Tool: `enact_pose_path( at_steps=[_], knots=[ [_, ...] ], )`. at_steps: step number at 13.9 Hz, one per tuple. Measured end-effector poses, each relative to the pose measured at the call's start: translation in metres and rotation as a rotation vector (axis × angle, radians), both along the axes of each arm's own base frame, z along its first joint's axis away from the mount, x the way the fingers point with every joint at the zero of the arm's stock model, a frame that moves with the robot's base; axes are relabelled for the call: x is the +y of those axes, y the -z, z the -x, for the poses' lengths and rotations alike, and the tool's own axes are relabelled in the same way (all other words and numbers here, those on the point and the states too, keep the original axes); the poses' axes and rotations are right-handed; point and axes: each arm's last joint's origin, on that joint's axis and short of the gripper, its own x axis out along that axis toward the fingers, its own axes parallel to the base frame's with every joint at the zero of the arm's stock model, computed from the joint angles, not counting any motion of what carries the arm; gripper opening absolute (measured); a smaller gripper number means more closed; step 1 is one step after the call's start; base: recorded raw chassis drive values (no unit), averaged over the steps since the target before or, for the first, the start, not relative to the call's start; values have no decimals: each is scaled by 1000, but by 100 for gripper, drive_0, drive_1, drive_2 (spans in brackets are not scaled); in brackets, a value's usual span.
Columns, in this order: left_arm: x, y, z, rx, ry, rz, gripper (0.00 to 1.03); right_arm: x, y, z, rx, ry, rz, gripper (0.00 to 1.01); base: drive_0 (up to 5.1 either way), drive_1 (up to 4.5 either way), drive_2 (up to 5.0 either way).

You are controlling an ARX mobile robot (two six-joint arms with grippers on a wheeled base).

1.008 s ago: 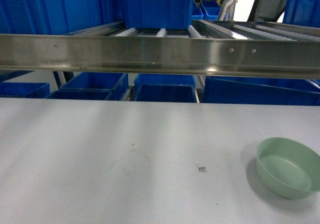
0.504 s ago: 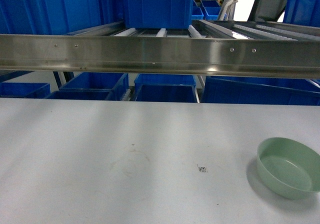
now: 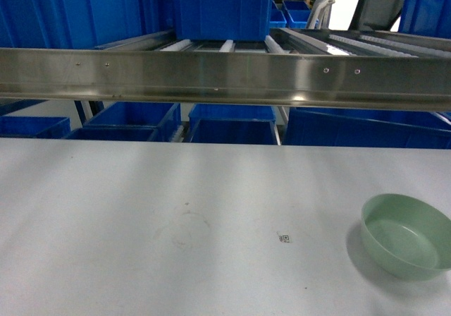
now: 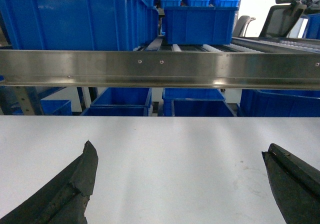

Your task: Place green bowl on second shelf with right arm

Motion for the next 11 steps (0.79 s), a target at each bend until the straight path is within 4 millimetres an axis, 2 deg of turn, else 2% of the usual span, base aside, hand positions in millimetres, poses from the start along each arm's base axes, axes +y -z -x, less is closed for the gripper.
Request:
enact_pose_path(
  at_steps=[2,5,6,10,11],
  knots=[
    [0,0,0,0,0,0,98,3,5,-14,39,-19,6,98,0,0,0],
    [0,0,0,0,0,0,98,8,15,-21,83,-41,22,98,0,0,0],
    [0,0,0,0,0,0,98,7,28,-28,119,-35,46,98,0,0,0],
    [0,0,0,0,0,0,98,5,57,-42,196,-41,80,98,0,0,0],
    [0,0,0,0,0,0,98,0,79,-51,257,-35,98,98,0,0,0]
  ],
)
